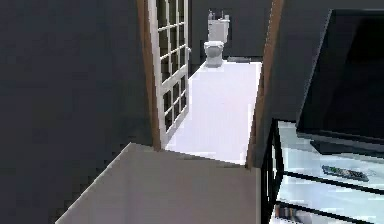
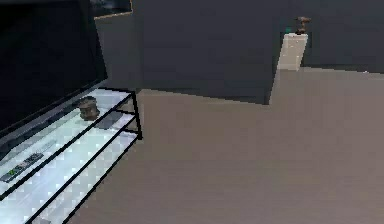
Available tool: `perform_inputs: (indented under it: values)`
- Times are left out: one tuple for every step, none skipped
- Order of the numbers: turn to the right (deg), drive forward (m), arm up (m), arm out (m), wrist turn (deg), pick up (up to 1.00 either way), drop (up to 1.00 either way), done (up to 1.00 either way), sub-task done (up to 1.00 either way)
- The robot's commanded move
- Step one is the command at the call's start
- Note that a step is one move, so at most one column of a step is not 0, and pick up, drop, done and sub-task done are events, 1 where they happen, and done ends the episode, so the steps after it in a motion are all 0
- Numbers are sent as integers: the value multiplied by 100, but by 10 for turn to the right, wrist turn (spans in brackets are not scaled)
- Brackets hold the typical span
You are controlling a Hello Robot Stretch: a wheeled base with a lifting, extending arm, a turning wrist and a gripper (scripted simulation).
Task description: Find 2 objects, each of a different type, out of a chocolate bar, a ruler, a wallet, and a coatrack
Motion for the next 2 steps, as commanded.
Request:
perform_inputs:
  values:
    - [0,30,0,0,0,0,0,0,0]
    - [-60,0,0,0,0,0,0,0,0]
